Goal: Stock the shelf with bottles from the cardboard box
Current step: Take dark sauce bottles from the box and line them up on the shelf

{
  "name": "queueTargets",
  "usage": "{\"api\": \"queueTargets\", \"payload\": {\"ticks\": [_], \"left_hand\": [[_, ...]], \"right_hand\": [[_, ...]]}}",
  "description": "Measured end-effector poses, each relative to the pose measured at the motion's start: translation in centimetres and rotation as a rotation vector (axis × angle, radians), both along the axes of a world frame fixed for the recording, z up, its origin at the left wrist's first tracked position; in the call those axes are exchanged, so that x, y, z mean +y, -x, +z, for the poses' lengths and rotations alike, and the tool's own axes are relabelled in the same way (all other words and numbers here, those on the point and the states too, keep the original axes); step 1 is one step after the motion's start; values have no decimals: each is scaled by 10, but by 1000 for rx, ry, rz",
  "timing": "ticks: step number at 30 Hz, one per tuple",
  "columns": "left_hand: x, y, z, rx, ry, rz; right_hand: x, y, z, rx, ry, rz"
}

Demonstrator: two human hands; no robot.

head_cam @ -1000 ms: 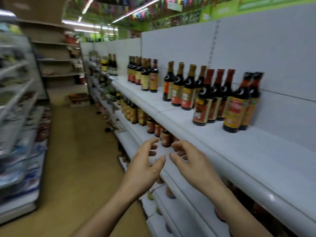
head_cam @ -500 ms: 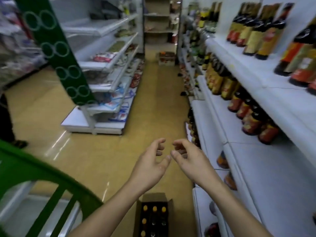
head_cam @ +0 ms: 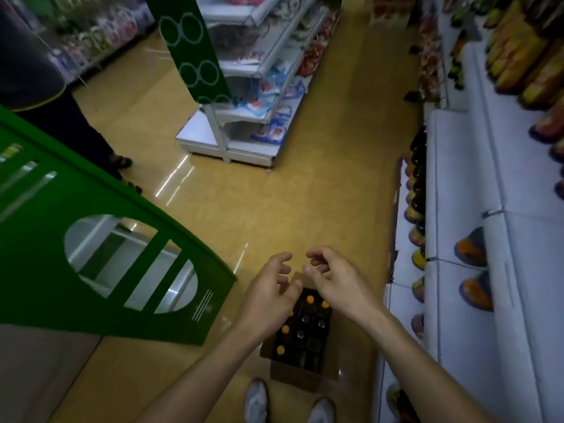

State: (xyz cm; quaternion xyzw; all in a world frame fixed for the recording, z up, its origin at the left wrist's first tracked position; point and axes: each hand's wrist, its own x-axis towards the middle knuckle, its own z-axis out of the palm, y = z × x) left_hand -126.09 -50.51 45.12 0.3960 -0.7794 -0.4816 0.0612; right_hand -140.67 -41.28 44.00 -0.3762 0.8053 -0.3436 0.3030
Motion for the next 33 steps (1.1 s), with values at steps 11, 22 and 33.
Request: {"api": "queueTargets", "payload": {"ticks": [11, 22, 33], "left_hand": [[6, -7, -133, -126, -156, -67], [12, -23, -307, -254, -269, -148], [6, -33, -461, -369, -252, -212]], "right_hand": [[32, -28, -133, -185, -159, -104], [47, -56, -303, -278, -290, -183], [40, -72, -476, -299, -357, -237]]}}
